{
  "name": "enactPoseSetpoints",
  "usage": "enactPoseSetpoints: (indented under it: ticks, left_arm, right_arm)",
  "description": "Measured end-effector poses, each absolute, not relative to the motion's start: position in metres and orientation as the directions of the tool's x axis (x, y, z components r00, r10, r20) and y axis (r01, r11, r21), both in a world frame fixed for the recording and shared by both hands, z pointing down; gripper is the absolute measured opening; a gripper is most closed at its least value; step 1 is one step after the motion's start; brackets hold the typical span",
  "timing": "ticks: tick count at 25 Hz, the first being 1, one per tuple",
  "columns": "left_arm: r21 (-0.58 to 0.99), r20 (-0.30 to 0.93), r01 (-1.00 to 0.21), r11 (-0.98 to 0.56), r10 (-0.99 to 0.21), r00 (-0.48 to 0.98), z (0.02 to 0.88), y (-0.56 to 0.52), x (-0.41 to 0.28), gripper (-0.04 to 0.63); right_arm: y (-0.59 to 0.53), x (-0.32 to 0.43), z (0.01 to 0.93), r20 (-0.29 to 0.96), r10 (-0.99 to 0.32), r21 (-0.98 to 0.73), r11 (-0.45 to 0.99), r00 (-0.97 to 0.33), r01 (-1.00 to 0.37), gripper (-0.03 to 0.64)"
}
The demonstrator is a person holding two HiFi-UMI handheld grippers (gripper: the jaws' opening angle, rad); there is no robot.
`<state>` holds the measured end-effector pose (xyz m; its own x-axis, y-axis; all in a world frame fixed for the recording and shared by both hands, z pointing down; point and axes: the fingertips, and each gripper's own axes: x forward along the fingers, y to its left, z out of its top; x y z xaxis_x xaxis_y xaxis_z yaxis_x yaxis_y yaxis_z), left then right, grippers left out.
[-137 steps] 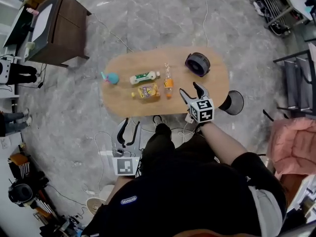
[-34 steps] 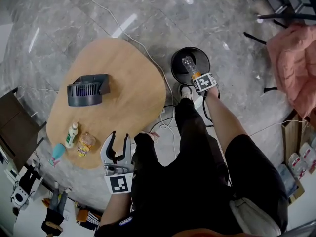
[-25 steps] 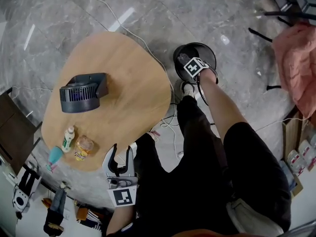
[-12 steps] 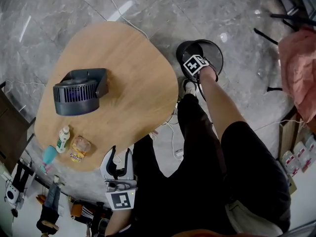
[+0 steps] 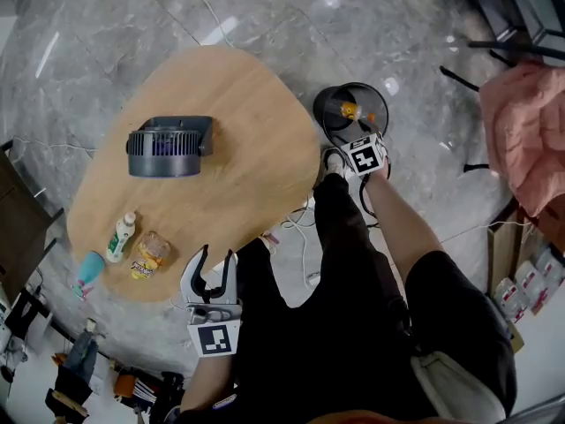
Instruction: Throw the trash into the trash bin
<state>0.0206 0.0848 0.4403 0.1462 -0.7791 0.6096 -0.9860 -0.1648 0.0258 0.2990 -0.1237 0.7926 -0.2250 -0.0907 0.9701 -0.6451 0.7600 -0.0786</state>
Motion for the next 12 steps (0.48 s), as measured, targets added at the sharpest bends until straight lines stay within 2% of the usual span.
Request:
enactPoseSetpoints:
  ticks: [4,7,9,12]
  left_arm:
    - [-0.013,0.595,-0.992,-0.127,-0.798,0.094,0.432,0.096,0.004,0.16]
    - [-0.054,0.581,-0.993,-0.104,-0.812,0.054,0.427,0.107,-0.013,0.16]
    - [-0.087,0.556,-0.994,-0.07,-0.831,0.01,0.423,0.11,-0.027,0.16]
    - [-0.099,0.532,-0.99,0.101,-0.835,-0.139,0.407,0.131,-0.054,0.16]
  right_arm:
    - [-0.103,0.253,0.664,0.851,-0.28,-0.067,0.781,-0.444,-0.622,0.379]
    - [-0.077,0.208,0.562,0.712,-0.353,-0.093,0.809,-0.607,-0.58,0.347]
    - [-0.06,0.169,0.504,0.611,-0.342,-0.119,0.852,-0.714,-0.51,0.341]
    - [-0.027,0.102,0.433,0.438,-0.243,-0.146,0.931,-0.866,-0.335,0.337]
